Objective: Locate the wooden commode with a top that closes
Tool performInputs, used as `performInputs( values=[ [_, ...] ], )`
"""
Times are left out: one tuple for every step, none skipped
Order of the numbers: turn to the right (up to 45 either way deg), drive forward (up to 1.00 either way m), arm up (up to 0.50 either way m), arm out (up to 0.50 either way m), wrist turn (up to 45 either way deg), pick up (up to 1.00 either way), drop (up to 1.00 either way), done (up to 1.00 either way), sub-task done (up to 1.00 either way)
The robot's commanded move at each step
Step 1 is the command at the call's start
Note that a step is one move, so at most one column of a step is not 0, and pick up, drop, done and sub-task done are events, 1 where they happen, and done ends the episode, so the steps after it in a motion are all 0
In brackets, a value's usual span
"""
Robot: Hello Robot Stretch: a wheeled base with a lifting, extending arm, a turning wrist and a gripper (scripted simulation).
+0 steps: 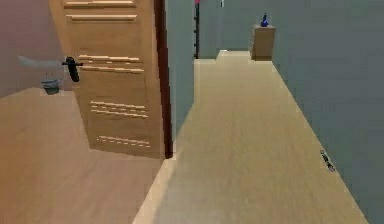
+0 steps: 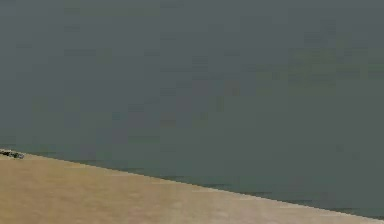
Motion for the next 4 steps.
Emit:
performInputs(
  values=[
    [0.0, 0.15, 0.00, 0.00, 0.0, 0.00, 0.00, 0.00, 0.00],
    [-30.0, 0.00, 0.00, 0.00, 0.0, 0.00, 0.00, 0.00, 0.00],
    [0.0, 0.45, 0.00, 0.00, 0.0, 0.00, 0.00, 0.00, 0.00],
    [-42.0, 0.00, 0.00, 0.00, 0.0, 0.00, 0.00, 0.00, 0.00]
  ],
)
